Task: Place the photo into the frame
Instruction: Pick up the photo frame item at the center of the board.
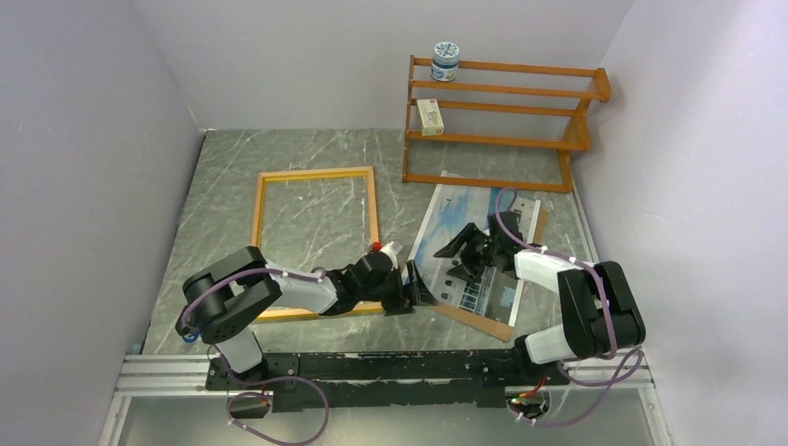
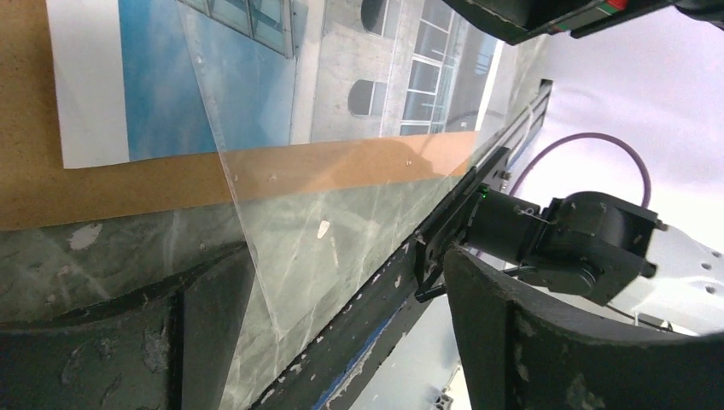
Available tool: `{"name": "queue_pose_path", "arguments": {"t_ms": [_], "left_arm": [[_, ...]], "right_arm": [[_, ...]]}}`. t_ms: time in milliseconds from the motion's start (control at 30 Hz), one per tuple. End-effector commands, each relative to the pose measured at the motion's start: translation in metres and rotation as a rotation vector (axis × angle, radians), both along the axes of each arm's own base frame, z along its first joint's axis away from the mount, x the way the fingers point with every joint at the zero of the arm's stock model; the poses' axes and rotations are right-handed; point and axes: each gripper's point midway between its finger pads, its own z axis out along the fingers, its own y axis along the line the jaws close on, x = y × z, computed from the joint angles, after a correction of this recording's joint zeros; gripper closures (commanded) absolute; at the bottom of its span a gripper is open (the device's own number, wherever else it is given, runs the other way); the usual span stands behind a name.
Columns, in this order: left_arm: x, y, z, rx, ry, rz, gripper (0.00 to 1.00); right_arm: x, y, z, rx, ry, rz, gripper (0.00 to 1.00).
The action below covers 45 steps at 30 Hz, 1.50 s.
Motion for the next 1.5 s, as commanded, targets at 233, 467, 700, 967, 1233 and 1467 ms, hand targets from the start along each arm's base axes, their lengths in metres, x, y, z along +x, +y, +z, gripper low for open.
{"name": "queue_pose_path", "arguments": {"t_ms": [233, 467, 700, 967, 1233, 1467], "left_arm": [[-0.004, -0.013, 0.021, -0.318, -0.024, -0.045, 0.25], [0.007, -0.015, 0.019, -0.351, -0.011, 0.021, 0.35], [0.021, -0.017, 0.027, -0.317, -0.033, 0.058, 0.51], [0.026, -0.013, 0.032, -0.265, -0.033, 0.032, 0.86], [0.019, -0.002, 0.032, -0.114, -0.025, -0.019, 0.97], [0.019, 0.036, 0.057, 0.018, -0.082, -0.040, 0.98]], "right_arm": [[-0.088, -0.034, -0.085, -0.185, 0.365, -0.022, 0.35], [-0.090, -0.035, -0.087, -0.192, 0.368, -0.021, 0.37], [-0.088, -0.033, -0.085, -0.177, 0.355, -0.022, 0.40], [-0.068, -0.031, -0.060, -0.171, 0.253, -0.012, 0.38], [-0.035, -0.035, -0.002, -0.205, 0.057, -0.013, 0.32], [-0.012, -0.044, 0.044, -0.289, -0.135, 0.048, 0.29]]}}
